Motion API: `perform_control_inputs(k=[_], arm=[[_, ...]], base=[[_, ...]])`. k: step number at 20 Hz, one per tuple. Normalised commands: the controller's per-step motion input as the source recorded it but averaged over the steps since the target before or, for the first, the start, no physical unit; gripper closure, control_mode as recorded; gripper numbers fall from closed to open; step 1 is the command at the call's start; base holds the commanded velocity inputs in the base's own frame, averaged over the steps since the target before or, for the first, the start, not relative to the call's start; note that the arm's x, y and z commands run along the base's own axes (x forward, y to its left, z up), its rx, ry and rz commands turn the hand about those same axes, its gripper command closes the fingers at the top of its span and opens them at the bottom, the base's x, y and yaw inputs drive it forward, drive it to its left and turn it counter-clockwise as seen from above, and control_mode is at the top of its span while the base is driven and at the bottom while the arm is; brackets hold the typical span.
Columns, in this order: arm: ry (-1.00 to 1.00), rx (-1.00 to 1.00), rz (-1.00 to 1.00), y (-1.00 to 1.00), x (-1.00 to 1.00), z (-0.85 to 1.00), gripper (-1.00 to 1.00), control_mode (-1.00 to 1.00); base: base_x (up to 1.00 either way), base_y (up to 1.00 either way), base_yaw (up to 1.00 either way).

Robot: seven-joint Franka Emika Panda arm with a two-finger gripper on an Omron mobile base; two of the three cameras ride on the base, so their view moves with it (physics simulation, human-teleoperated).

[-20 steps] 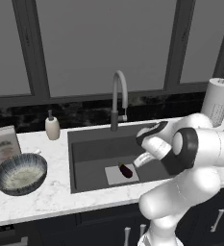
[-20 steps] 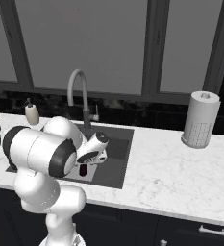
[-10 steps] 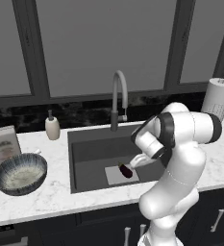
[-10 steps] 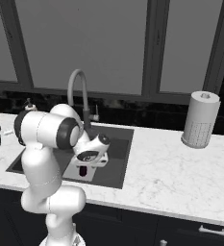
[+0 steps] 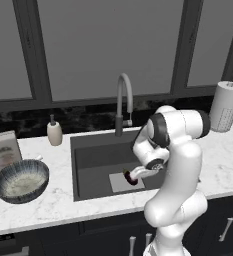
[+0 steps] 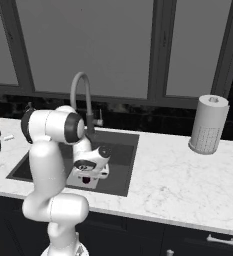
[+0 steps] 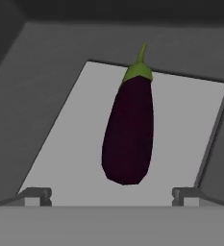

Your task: Pick the eggplant from the sink and place it in the bowl. Then pick the bowl and place it in the microwave. Then close the microwave door and press the start button.

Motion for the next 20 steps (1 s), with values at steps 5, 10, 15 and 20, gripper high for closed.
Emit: perform_control_inputs(k=[5, 10, 15, 20], arm=[[0.00, 0.00, -0.03, 0.00, 0.33, -0.37, -1.00, -1.00], [0.00, 0.00, -0.01, 0.00, 0.19, -0.20, -1.00, -1.00], [0.02, -0.01, 0.00, 0.05, 0.00, -0.13, 1.00, -1.00], [0.06, -0.03, 0.00, 0.00, 0.04, 0.03, 1.00, -1.00]], base=[[0.00, 0.00, 0.00], [0.00, 0.00, 0.00], [0.00, 0.00, 0.00], [0.00, 0.00, 0.00]])
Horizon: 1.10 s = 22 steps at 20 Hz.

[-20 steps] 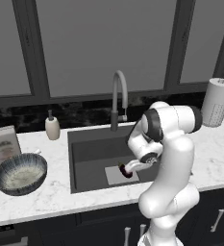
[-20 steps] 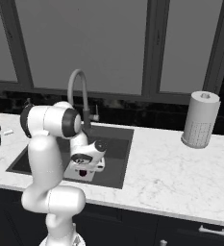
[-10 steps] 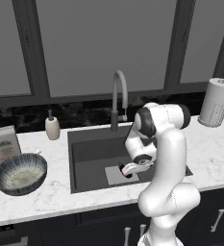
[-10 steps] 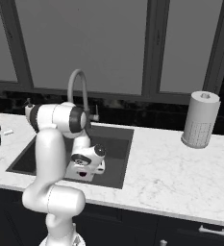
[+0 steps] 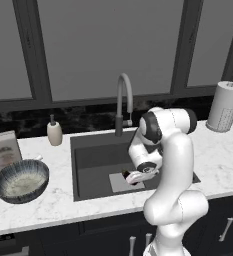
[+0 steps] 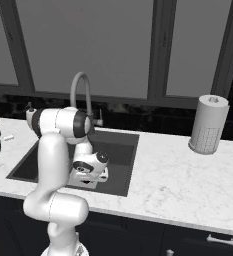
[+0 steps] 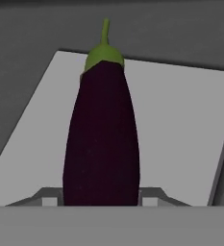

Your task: Pick the eggplant from the sink and place it in the bowl. Then pick the bowl and place it in the microwave. Then close the microwave door and press the start button.

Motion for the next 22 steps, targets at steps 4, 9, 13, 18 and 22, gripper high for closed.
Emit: perform_control_inputs(k=[4, 9, 13, 18, 22], arm=[[-0.03, 0.00, 0.00, -0.01, -0.09, 0.73, 1.00, -1.00], [-0.02, 0.00, 0.01, -0.16, -0.42, 1.00, 1.00, -1.00], [0.00, 0.00, 0.00, -0.18, -0.46, 1.00, 1.00, -1.00], [0.00, -0.01, 0.01, -0.15, -0.27, 1.00, 1.00, -1.00], [0.00, 0.00, 0.01, -0.02, -0.15, 1.00, 1.00, -1.00]], base=[[0.00, 0.00, 0.00], [0.00, 0.00, 0.00], [0.00, 0.00, 0.00], [0.00, 0.00, 0.00], [0.00, 0.00, 0.00]])
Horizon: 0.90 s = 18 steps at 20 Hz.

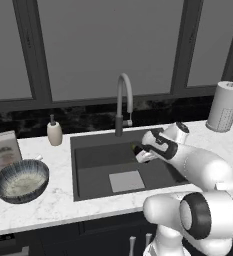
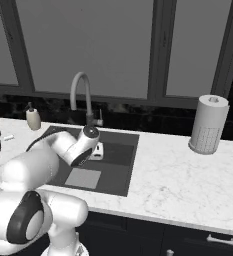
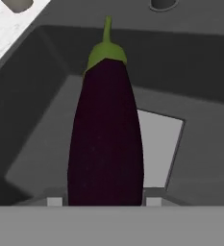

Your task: Pick the eggplant from the sink and place it in the bowl. Then pick the bowl and place it in the microwave. Then close the microwave door and press the start button.

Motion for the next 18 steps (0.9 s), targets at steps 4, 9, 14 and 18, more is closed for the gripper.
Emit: perform_control_inputs(k=[4, 9, 14, 18], arm=[[0.04, 0.00, 0.05, 0.22, -0.55, 1.00, 1.00, -1.00], [0.16, 0.00, 0.12, 0.89, -0.77, 0.73, 1.00, -1.00], [0.17, 0.00, 0.08, 1.00, -0.65, 0.32, 1.00, -1.00], [0.03, -0.08, 0.02, 1.00, -0.37, 0.78, 1.00, -1.00]], base=[[0.00, 0.00, 0.00], [0.00, 0.00, 0.00], [0.00, 0.00, 0.00], [0.00, 0.00, 0.00]])
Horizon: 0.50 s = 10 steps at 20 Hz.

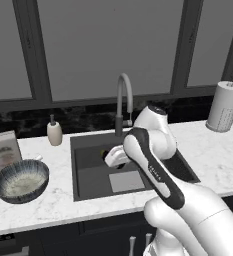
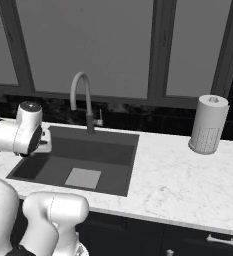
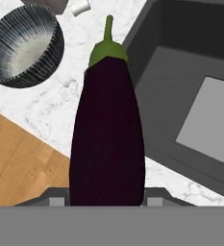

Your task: Pick the eggplant from the sink and place it in the bowl. Then pick the bowl and place it in the microwave. Then close the microwave door and press the start button.

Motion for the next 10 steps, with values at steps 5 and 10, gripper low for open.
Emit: perform_control_inputs(k=[5, 10], arm=[[0.01, -0.12, 0.00, 1.00, -0.02, 0.99, 1.00, -1.00], [0.08, -0.06, 0.00, 1.00, 0.09, 0.45, 1.00, -1.00]], base=[[0.00, 0.00, 0.00], [0.00, 0.00, 0.00]])
